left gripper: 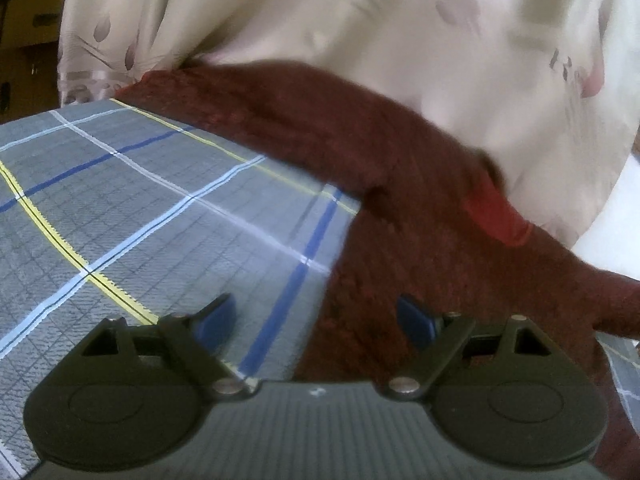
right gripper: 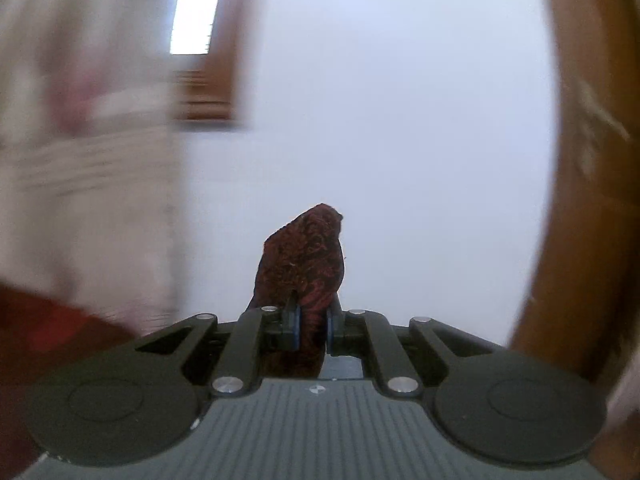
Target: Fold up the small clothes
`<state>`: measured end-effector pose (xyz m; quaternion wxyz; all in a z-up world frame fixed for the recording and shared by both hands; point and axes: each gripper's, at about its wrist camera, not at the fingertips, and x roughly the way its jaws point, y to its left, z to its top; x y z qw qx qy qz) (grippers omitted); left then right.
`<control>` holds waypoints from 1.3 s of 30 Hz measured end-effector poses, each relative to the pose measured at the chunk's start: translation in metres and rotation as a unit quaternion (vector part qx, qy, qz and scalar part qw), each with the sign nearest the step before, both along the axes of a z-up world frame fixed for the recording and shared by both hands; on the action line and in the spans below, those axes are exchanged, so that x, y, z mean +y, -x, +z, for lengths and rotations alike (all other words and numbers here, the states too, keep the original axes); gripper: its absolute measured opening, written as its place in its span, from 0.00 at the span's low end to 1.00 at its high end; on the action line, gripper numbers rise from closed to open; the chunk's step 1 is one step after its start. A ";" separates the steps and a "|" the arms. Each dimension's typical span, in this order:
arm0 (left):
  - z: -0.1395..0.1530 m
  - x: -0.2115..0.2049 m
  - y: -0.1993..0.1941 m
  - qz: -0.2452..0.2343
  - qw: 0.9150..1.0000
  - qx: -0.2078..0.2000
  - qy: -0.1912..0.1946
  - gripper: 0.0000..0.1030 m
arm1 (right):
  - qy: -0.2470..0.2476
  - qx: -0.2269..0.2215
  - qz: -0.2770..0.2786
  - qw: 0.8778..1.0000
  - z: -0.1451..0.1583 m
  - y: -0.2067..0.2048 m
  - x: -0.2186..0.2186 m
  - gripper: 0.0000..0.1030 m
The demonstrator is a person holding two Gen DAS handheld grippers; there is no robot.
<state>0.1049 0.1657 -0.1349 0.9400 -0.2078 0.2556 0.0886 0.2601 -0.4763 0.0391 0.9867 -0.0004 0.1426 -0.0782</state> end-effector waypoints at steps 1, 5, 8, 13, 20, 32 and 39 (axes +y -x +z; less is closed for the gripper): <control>0.000 -0.001 -0.001 0.000 1.000 0.002 -0.003 0.85 | -0.020 0.005 -0.010 1.000 -0.008 -0.007 -0.021 0.12; 0.001 -0.005 -0.003 -0.003 1.000 0.012 -0.017 0.87 | -0.114 0.036 -0.034 0.992 -0.060 -0.031 -0.090 0.12; 0.001 -0.007 -0.004 -0.004 1.000 0.017 -0.025 0.88 | -0.202 0.051 -0.061 0.976 -0.106 -0.041 -0.122 0.16; 0.001 -0.010 -0.007 -0.006 0.999 0.024 -0.034 0.89 | -0.327 0.023 -0.174 0.929 -0.162 -0.016 -0.169 0.35; 0.001 -0.008 -0.005 -0.006 0.999 0.020 -0.027 0.90 | -0.202 0.034 -0.108 0.973 -0.131 0.013 -0.124 0.37; 0.001 -0.003 -0.003 -0.008 1.000 0.009 -0.007 0.93 | 0.077 0.235 -0.164 0.955 -0.161 -0.128 -0.016 0.14; -0.001 0.003 0.000 -0.012 1.000 -0.007 0.021 0.96 | -0.193 0.107 -0.204 0.954 -0.141 -0.033 -0.112 0.10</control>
